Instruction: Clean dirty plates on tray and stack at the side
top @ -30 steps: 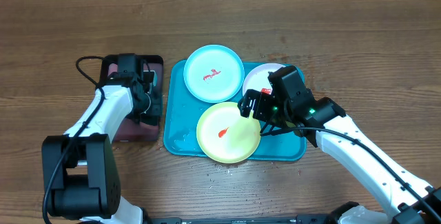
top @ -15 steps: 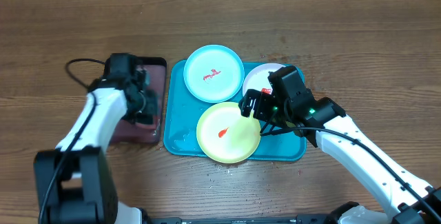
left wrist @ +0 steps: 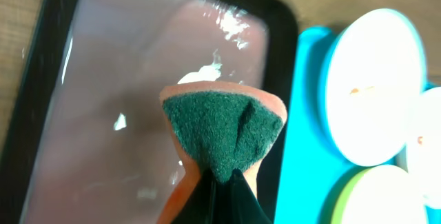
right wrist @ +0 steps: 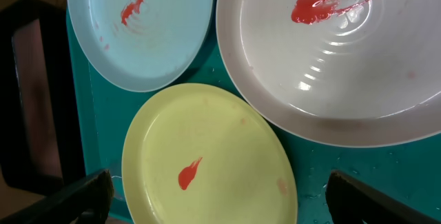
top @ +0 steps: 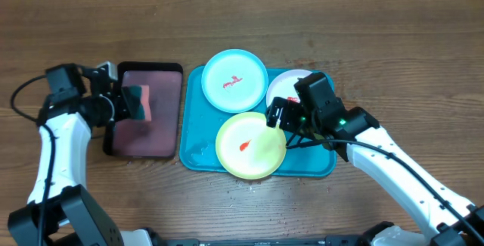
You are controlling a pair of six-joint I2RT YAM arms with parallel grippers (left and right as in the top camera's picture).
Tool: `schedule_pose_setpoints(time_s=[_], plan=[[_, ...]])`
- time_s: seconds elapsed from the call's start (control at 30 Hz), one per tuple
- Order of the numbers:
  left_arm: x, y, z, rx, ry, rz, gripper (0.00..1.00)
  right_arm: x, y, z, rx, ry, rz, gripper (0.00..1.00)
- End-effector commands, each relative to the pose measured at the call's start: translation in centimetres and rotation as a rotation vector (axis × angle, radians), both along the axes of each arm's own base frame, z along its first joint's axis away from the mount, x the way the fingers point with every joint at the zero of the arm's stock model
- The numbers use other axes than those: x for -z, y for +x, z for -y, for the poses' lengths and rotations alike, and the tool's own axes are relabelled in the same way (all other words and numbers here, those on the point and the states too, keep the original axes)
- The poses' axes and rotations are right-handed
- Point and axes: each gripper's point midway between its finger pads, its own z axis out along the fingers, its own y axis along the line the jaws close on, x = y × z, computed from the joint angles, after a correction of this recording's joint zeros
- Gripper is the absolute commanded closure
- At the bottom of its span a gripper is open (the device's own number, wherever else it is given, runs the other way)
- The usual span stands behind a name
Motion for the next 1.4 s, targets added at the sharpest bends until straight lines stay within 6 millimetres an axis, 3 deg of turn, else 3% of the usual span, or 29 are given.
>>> schedule_pose_setpoints(time_s=[0.0, 0.33, 0.87, 1.0, 1.13, 1.27, 1.37], plan=[[-2.7, 1.3, 0.4, 0.081, -0.049, 0.143, 0.96, -0.9, 0.7, 0.0, 0.01, 0.0, 0.031, 0.0], [-5.6, 3.4, 1.1, 0.166, -0.074, 0.329, 0.96, -0.9, 0.8, 0.1, 0.015, -0.006, 0.033, 0.0], [-5.5, 3.3, 1.2, 0.167, -0.081, 0.322, 0.96, -0.1, -0.4, 0.7, -0.066, -0.07, 0.011, 0.01], [-4.2, 2.9, 0.4, 0.122, -0.027, 0.256, 0.96, 1.0, -1.8, 1.5, -0.156, -0.144, -0.027, 0.04], [-1.5, 1.8, -0.5, 0.056, 0.103, 0.101, 0.96, 3.1, -2.3, 2.3, -0.168, -0.208, -0.094, 0.11], [0.7, 0.2, -0.8, 0.005, 0.254, -0.06, 0.96, 5.6, -2.9, 2.6, -0.176, -0.243, -0.175, 0.36], [1.3, -0.3, 0.8, 0.05, 0.304, -0.103, 0.96, 7.0, -3.2, 2.4, -0.184, -0.249, -0.222, 0.54]])
